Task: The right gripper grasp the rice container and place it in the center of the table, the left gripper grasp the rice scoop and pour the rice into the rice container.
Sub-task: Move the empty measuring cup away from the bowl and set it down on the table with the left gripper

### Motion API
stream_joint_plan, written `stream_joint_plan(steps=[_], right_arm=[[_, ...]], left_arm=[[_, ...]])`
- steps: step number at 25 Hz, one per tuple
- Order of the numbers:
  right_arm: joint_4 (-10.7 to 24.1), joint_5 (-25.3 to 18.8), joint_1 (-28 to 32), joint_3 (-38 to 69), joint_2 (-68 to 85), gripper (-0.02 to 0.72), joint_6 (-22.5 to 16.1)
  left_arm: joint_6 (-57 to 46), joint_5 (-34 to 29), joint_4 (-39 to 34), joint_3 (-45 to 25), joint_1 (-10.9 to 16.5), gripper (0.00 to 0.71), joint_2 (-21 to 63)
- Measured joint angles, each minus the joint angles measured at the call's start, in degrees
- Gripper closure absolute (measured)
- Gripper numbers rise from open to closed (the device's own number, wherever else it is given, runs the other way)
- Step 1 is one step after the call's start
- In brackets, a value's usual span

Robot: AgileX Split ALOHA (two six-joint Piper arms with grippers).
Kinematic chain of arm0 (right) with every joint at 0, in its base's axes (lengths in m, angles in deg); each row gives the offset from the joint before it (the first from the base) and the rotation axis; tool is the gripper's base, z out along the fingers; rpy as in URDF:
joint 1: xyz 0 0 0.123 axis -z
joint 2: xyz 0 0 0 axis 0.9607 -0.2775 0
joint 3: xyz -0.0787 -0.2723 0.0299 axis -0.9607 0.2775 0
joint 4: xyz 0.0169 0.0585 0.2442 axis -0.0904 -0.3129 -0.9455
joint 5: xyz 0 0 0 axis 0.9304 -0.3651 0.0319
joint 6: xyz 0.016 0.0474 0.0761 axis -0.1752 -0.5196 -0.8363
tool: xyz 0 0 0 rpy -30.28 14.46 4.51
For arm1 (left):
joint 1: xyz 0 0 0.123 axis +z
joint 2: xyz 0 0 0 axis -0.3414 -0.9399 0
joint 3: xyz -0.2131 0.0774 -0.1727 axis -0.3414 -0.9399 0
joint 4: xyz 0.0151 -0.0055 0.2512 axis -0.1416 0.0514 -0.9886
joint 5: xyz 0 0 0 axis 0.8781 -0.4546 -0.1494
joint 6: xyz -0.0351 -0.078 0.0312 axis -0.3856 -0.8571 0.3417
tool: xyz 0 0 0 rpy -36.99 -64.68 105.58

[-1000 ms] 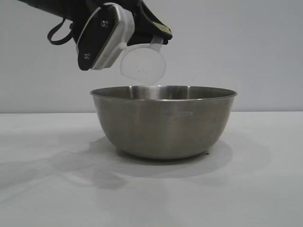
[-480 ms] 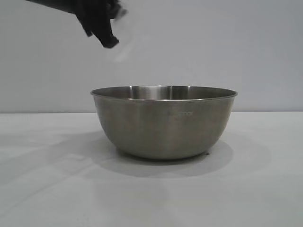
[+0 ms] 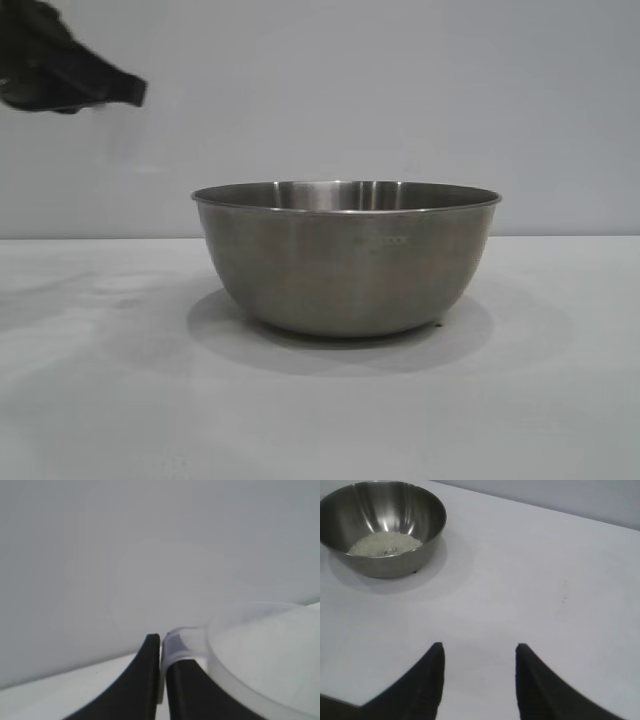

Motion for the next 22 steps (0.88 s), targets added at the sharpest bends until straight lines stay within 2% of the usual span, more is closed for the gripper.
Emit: stream_joint_plan(steps=[10,18,22], right_arm=[[-0.02,0.0,0.0,0.0,0.0,0.387,0.0],[-0.12,0.0,0.0,0.0,0.0,0.387,0.0],[-0.12,0.0,0.0,0.0,0.0,0.387,0.0]], left_arm=[[-0.13,0.93,0.22,-0.12,0.0,0.71,-6.89],[-0.13,1.04,0.22,-1.7,0.0,0.71,-9.32],[-0.13,1.13,0.22,-3.83,0.0,0.52,-9.4]])
